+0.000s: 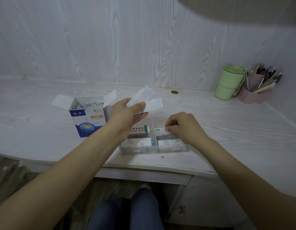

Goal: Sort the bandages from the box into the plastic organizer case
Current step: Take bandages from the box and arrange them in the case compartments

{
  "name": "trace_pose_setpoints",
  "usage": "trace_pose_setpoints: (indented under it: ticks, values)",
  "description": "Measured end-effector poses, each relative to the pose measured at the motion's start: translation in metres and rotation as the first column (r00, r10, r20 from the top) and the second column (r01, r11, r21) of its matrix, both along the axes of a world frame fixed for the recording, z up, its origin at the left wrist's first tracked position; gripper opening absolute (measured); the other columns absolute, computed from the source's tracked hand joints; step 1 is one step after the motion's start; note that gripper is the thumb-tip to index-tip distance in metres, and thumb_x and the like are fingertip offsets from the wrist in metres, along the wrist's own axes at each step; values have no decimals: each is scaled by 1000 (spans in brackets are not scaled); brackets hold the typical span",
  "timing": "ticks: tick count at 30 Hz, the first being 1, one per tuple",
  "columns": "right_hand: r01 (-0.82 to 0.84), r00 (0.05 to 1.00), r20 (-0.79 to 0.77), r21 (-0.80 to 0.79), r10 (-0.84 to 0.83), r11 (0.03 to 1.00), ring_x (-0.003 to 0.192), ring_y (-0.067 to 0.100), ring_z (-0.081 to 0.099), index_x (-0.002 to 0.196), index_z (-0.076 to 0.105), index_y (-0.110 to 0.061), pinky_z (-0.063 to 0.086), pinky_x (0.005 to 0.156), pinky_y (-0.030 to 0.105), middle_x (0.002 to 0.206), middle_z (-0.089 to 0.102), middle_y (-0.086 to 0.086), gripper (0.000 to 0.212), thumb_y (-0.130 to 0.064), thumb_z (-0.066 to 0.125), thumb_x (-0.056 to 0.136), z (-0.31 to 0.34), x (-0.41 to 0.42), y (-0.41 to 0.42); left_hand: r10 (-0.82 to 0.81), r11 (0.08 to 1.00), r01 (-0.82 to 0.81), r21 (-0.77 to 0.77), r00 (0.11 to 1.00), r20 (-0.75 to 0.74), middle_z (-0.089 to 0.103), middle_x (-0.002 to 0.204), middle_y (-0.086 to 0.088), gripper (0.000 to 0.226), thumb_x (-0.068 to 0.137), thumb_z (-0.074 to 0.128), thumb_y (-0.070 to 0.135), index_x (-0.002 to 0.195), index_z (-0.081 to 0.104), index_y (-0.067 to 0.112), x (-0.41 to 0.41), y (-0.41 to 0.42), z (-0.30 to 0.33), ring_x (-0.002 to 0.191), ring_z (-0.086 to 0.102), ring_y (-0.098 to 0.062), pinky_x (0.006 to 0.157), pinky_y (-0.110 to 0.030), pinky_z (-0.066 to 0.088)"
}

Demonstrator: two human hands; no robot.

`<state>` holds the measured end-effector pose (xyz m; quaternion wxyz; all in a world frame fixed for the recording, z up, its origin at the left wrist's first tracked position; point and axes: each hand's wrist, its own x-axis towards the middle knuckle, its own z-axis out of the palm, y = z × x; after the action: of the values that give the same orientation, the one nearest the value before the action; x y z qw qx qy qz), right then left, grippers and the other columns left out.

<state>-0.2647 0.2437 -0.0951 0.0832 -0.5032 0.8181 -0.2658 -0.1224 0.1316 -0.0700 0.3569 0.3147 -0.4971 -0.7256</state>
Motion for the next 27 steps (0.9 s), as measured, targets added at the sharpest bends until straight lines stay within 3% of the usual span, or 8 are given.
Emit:
trace_pose_setpoints:
  ticks: [5,9,11,12,14,16,21,27]
  values:
    - [-2,999,-53,11,3,1000,80,14,63,88,72,-14,47,54,13,85,65,-1,6,-12,66,87,0,2,-1,-23,1000,24,9,1000,-9,61,100,-5,10,87,63,1,93,58,8,1,2,0,90,64,-18,75,-27,58]
    - [-56,989,-131,77,65,995,83,16,64,90,71,-13,53,68,23,88,68,1,9,-10,63,87,4,2,-1,-26,999,27,24,999,-33,61,101,-7,13,86,63,0,98,58,3,3,3,0,91,64,-19,72,-25,59]
    - [-66,985,-156,45,72,997,84,13,64,90,72,-14,49,72,19,89,70,-1,10,-12,62,88,7,3,0,-23,999,24,33,999,-34,62,102,-7,17,86,63,1,102,58,2,5,3,0,91,65,-20,72,-25,59]
    - [-54,992,-113,-35,50,998,83,10,64,90,72,-15,47,72,15,88,70,-2,10,-14,62,89,10,5,0,-23,999,24,35,999,-34,62,103,-8,18,86,63,1,103,58,1,5,3,-1,91,65,-20,72,-26,59]
    - [-6,983,174,-264,53,965,80,8,65,89,71,-19,48,74,13,85,71,-7,7,-21,65,88,23,11,3,-28,999,29,31,999,-37,63,106,-10,22,86,64,0,106,57,0,7,3,-1,92,66,-21,71,-25,59]
    - [39,893,427,-383,139,923,76,9,68,93,70,-20,52,73,20,83,72,-5,10,-27,67,86,36,16,5,-55,998,56,16,998,-21,63,106,-11,26,85,65,0,110,57,-1,8,3,0,89,67,-20,70,-23,59]
    - [59,924,369,-391,98,918,61,8,65,83,72,-15,52,60,19,74,69,6,6,-12,75,79,35,23,-2,-224,974,225,-9,973,57,65,103,-15,12,87,63,5,98,62,3,10,9,2,84,68,-20,64,-21,58]
    - [114,928,367,-434,60,894,57,9,67,92,69,-16,54,59,20,69,70,3,19,-10,77,76,31,26,3,-129,988,139,-70,983,132,68,102,-13,16,96,53,18,95,65,7,11,8,4,85,66,-21,71,-27,59]
